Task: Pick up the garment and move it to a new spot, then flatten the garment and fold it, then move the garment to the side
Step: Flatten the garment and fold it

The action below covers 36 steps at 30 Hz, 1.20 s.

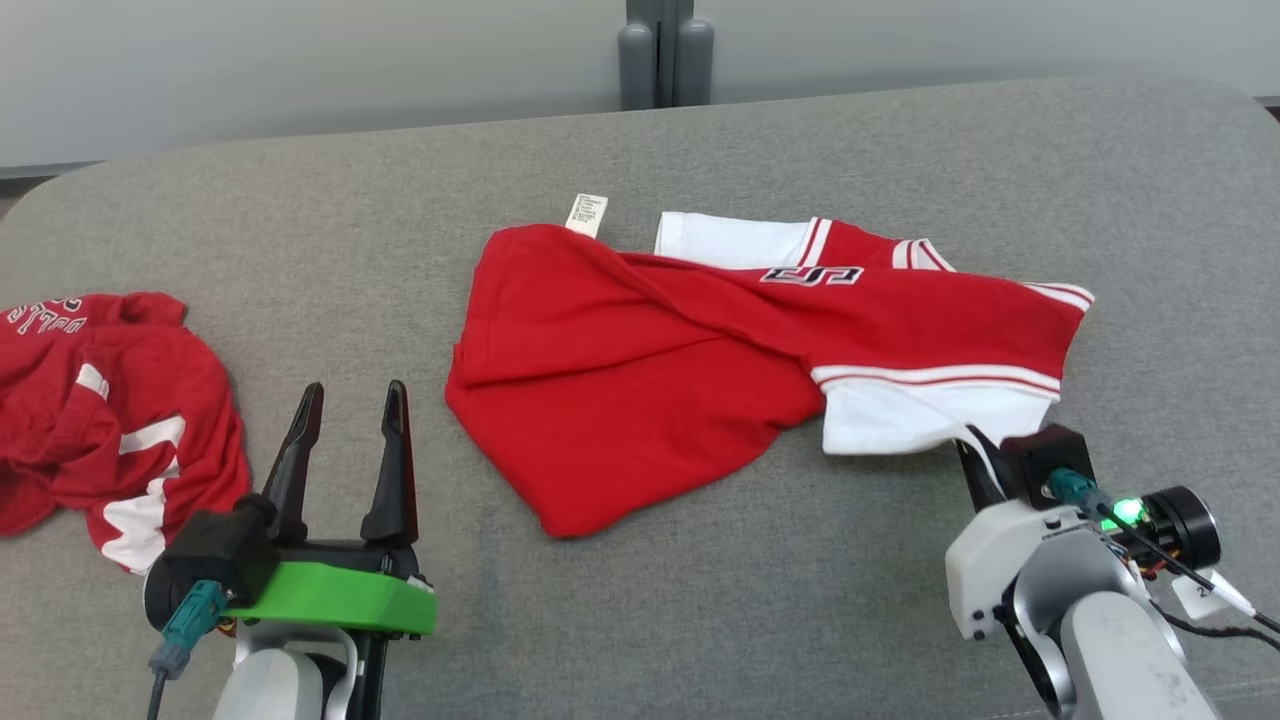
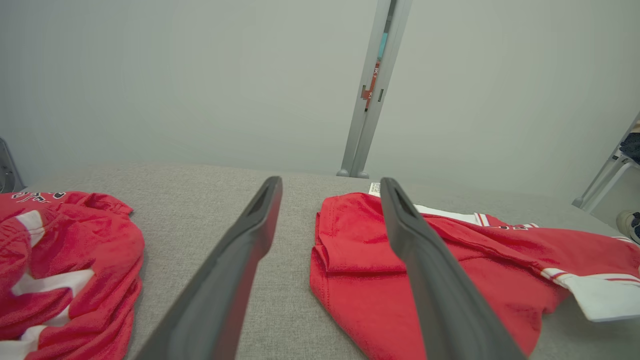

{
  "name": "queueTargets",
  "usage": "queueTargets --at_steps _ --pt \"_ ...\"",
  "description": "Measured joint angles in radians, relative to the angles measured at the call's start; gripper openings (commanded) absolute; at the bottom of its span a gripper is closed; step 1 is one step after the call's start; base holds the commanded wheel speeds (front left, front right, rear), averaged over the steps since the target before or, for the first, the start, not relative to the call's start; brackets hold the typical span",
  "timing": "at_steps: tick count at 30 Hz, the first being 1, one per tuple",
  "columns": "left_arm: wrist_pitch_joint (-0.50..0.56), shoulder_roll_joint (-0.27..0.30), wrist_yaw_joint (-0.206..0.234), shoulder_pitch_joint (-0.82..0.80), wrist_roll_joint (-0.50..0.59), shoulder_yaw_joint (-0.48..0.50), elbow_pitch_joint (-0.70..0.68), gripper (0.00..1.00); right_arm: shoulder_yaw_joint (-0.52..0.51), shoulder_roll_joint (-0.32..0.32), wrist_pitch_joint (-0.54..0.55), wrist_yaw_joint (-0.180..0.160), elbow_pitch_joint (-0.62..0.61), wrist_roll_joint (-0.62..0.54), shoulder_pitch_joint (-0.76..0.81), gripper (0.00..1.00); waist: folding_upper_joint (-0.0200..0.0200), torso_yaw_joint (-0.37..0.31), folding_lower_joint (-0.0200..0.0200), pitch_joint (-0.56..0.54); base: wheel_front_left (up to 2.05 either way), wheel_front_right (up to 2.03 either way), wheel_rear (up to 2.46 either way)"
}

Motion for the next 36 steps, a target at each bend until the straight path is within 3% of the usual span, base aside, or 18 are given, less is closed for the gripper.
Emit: queueTargets --at_steps 8,9,13,21,26,30,36 --pt "0.0 -0.003 0.0 0.0 0.0 0.001 0.002 1.0 -0.023 -0.082 0.142 0.0 -0.176 0.05 0.179 0.0 0.0 -0.04 0.0 -0.012 0.0 0.0 0.0" --pt "0.0 -0.003 0.0 0.0 0.0 0.001 0.002 1.0 -0.017 -0.09 0.145 0.0 -0.182 0.052 0.184 1.0 0.0 -0.042 0.0 -0.013 0.0 0.0 0.0" --pt "0.0 -0.005 0.0 0.0 -0.001 -0.003 0.006 1.0 0.0 -0.089 0.171 0.0 -0.2 0.133 0.207 1.0 0.0 -0.041 0.0 -0.021 0.0 0.0 0.0" --pt "0.0 -0.005 0.0 0.027 -0.002 0.003 0.009 1.0 -0.058 -0.025 0.177 0.0 -0.373 0.415 0.229 1.0 -0.0001 -0.033 0.0 -0.049 0.0 0.0 0.0" --pt "0.0 -0.005 0.0 0.033 -0.002 0.002 0.004 1.0 -0.096 -0.063 0.23 0.0 -0.392 0.344 0.157 1.0 0.0 -0.027 0.0 -0.054 0.0 0.0 0.0" --pt "0.0 -0.006 0.0 0.032 -0.001 -0.009 0.0 1.0 -0.063 -0.089 0.243 0.0 -0.314 0.294 0.04 1.0 0.0 -0.015 0.0 -0.046 0.0 0.0 0.0" --pt "0.0 -0.007 0.0 0.02 -0.002 -0.031 0.0 1.0 0.108 -0.158 0.255 0.0 -0.103 0.282 -0.141 1.0 0.0 0.013 0.0 -0.027 0.0 0.0 0.0"
